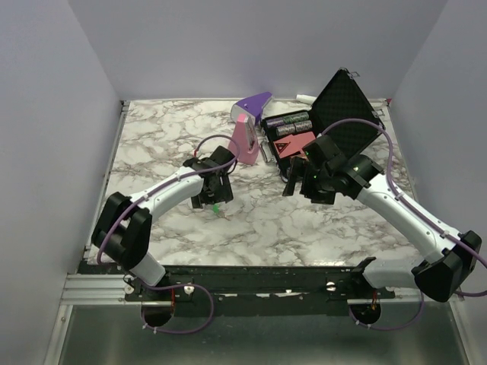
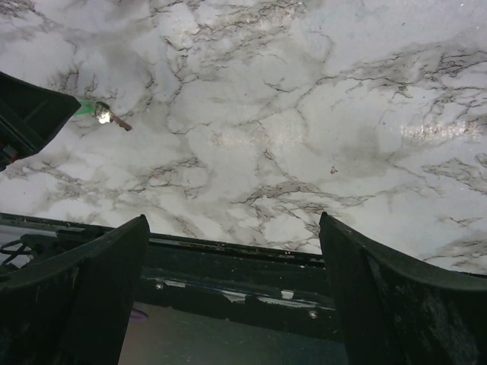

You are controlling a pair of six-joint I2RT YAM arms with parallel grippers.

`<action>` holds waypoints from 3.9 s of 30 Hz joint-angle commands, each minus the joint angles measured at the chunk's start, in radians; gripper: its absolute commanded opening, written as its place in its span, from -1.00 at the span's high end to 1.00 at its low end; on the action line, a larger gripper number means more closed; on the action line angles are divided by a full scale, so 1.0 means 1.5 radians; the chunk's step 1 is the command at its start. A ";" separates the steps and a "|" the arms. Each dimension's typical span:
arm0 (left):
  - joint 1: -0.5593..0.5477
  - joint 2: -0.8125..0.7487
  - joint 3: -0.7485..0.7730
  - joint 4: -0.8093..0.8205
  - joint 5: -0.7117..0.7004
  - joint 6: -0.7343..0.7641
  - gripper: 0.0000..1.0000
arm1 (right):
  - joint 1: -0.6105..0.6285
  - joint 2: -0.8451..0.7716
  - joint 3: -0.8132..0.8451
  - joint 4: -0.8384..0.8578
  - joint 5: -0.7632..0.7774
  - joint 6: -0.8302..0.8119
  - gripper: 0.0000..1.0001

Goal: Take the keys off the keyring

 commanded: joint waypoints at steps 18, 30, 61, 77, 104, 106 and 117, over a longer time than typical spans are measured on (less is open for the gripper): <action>-0.012 0.088 0.005 0.038 -0.009 -0.011 0.01 | 0.004 0.000 0.033 -0.042 0.031 -0.046 -1.00; -0.012 0.091 -0.019 0.050 -0.010 0.000 0.30 | 0.004 -0.003 0.020 -0.032 0.026 -0.046 -1.00; -0.012 -0.056 -0.016 0.029 0.067 0.044 1.00 | 0.002 -0.024 0.026 0.040 -0.078 -0.053 -1.00; -0.012 -0.222 0.195 -0.112 0.147 0.027 1.00 | 0.004 -0.174 -0.059 0.427 -0.243 0.092 -1.00; -0.010 -0.349 0.361 -0.103 0.260 -0.336 1.00 | 0.004 -0.127 -0.151 1.050 -0.407 0.067 -0.90; -0.010 -0.355 0.359 -0.094 0.262 -0.357 1.00 | 0.005 -0.116 -0.157 1.076 -0.410 0.064 -0.89; -0.009 -0.360 0.347 -0.018 0.293 -0.448 1.00 | 0.023 -0.051 -0.176 1.218 -0.430 0.054 -0.68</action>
